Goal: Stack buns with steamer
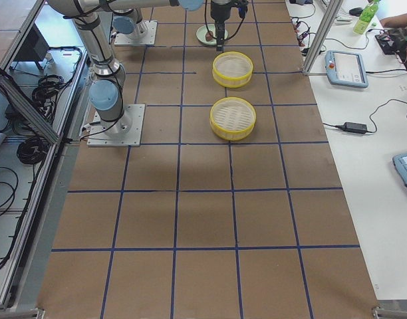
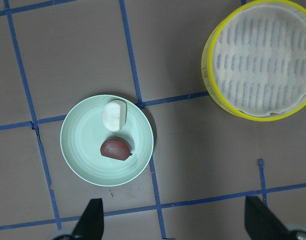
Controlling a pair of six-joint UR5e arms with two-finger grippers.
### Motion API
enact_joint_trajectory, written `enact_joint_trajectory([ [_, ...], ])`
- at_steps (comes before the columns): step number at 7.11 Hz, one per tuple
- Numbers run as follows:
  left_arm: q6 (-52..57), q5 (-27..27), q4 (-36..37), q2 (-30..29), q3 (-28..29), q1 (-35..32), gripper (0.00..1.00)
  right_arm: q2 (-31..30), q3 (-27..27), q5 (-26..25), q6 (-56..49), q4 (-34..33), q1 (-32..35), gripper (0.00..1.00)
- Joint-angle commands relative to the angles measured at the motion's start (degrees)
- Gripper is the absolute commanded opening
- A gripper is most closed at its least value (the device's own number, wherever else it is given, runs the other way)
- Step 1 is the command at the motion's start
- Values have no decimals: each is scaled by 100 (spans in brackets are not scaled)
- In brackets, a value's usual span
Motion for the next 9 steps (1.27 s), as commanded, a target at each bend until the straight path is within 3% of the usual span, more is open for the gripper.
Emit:
enact_joint_trajectory([
  [1, 47, 0, 3, 69, -99, 26, 100, 0, 0, -1, 0, -5, 0, 100],
  [2, 64, 35, 12, 60, -117, 70, 100, 0, 0, -1, 0, -13, 0, 100],
  [4, 1236, 10, 116, -79, -745, 865, 100, 0, 0, -1, 0, -13, 0, 100],
  [6, 1733, -17, 1736, -718, -1686, 1002, 99, 0, 0, -1, -17, -40, -9, 100],
  [9, 1963, -298, 2627, -1956, -1839, 984, 99, 280, 97, 26, -831, -285, -673, 100],
])
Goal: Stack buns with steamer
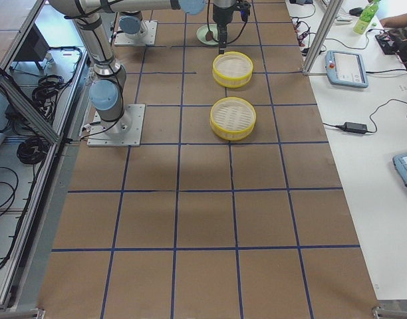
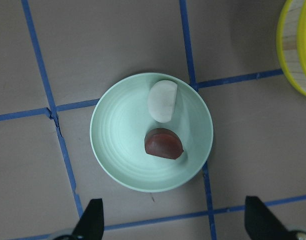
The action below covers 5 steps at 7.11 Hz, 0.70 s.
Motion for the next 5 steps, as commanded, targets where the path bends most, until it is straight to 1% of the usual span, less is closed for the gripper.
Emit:
enact_joint_trajectory([
  [1, 48, -81, 541, -819, -68, -9, 98, 341, 101, -8, -831, -236, -753, 100],
  [2, 57, -82, 533, -917, -94, -9, 83, 500, 258, -121, -1018, -673, -1123, 99],
  [3, 57, -82, 533, -936, -103, -9, 69, 727, 547, -148, -1255, -1277, -1370, 99],
  [4, 40, -256, 542, -910, -77, -9, 35, 965, 837, -157, -1292, -1945, -1494, 99],
  [5, 14, -353, 490, -849, -24, -9, 20, 1272, 1014, -157, -1379, -2482, -1608, 99],
])
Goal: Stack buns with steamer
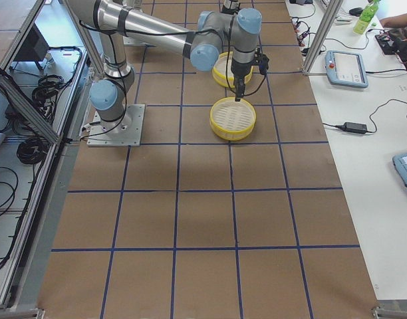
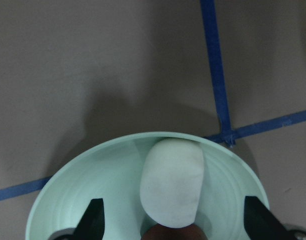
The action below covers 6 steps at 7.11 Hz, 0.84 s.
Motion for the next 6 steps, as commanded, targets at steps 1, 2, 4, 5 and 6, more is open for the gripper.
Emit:
enact_joint_trajectory([
  [1, -138, -102, -112, 140, 72, 8, 15, 473, 343, 25, -300, -780, -338, 99],
  [2, -366, -119, -183, 184, 89, 9, 13, 492, 483, 8, -363, -798, -426, 98],
  [4, -1923, -1158, -349, 307, 203, -78, 14, 588, 878, -1, -443, -1315, -506, 97],
  [5, -3125, -1600, -333, 316, 352, -410, 17, 719, 1045, 25, -443, -1674, -506, 97],
  [6, -4703, -1996, -254, 221, 588, -840, 25, 842, 1247, 43, -452, -1982, -506, 97],
])
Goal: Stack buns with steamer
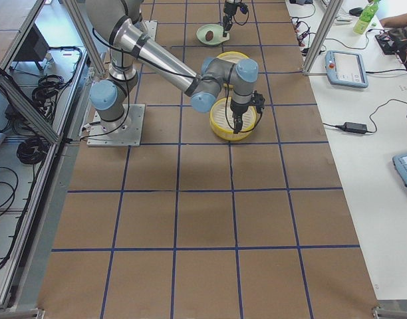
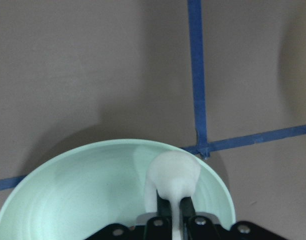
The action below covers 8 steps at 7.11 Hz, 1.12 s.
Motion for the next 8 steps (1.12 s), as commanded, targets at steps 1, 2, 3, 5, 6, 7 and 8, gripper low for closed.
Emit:
enact_joint_trajectory([
  [1, -2898, -885, 332, -246, 428, -850, 26, 199, 367, 13, -19, -564, -6, 97],
  [2, -4015, -1306, 909, -544, 552, -1089, 48, 269, 429, 13, -19, -653, -6, 92],
  [3, -4583, -1336, 1263, -652, 605, -1135, 95, 348, 430, 39, -19, -706, -6, 78],
  [5, -4475, -1337, 1275, -635, 544, -1136, 100, 331, 421, 31, -28, -706, -6, 18],
  [6, -4474, -1337, 1266, -618, 518, -1136, 100, 331, 412, 13, -80, -715, -6, 7],
  [7, -4466, -1328, 1275, -609, 518, -1136, 100, 296, 395, 13, -81, -715, -6, 4],
  [8, -4187, -1145, 1258, -504, 491, -1127, 100, 253, 325, -13, -55, -689, -6, 2],
])
